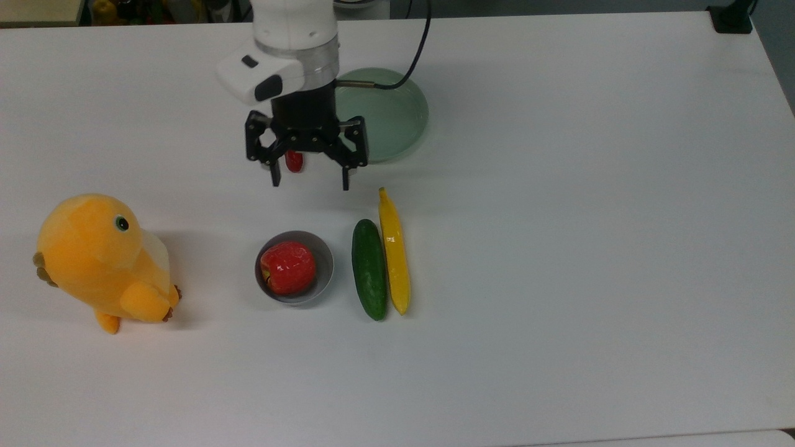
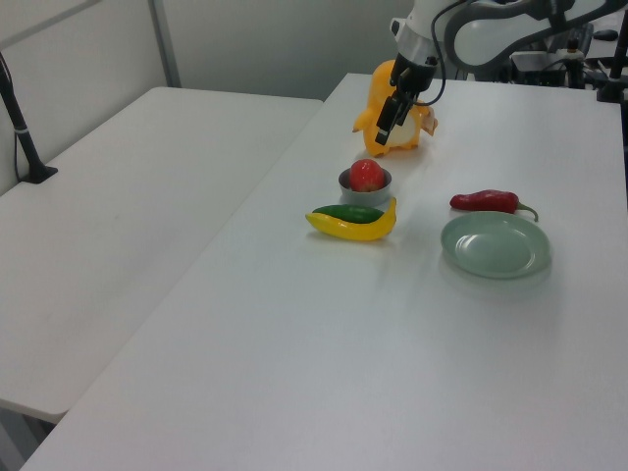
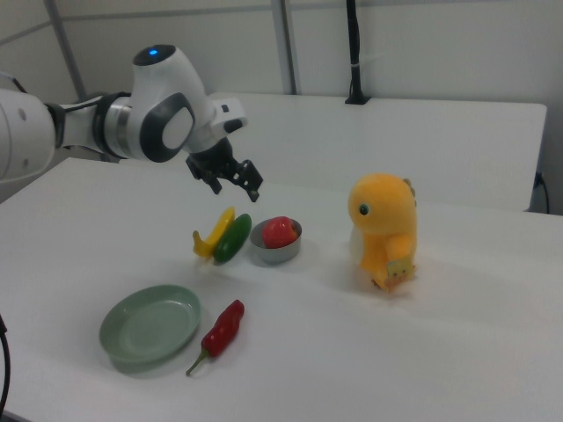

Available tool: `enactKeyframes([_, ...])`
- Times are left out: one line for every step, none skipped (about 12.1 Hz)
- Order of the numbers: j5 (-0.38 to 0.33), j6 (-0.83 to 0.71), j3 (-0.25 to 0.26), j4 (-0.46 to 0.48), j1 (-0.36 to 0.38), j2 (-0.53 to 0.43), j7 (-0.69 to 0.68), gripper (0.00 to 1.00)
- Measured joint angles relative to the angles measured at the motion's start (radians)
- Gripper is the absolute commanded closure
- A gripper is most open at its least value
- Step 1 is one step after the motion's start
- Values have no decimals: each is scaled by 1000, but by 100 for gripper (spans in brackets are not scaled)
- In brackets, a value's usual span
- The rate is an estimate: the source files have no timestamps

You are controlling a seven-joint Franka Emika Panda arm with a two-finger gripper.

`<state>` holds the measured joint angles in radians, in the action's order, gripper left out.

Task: Red apple placed in the center of the desktop
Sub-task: 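Move the gripper from above the green plate over the grey bowl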

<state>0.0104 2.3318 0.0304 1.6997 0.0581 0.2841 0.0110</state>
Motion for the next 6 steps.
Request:
enactKeyframes([1, 1, 1, -24, -17, 26, -90, 0])
enactKeyframes([1, 4, 2, -45, -32, 50, -166, 0])
enactKeyframes([1, 7, 2, -69, -44, 79, -225, 0])
enactKeyframes([3, 7, 2, -88, -49, 105, -277, 0])
enactKeyframes([17, 8, 2, -103, -55, 134, -329, 0])
enactKeyframes([27, 8, 2, -110, -57, 145, -347, 0])
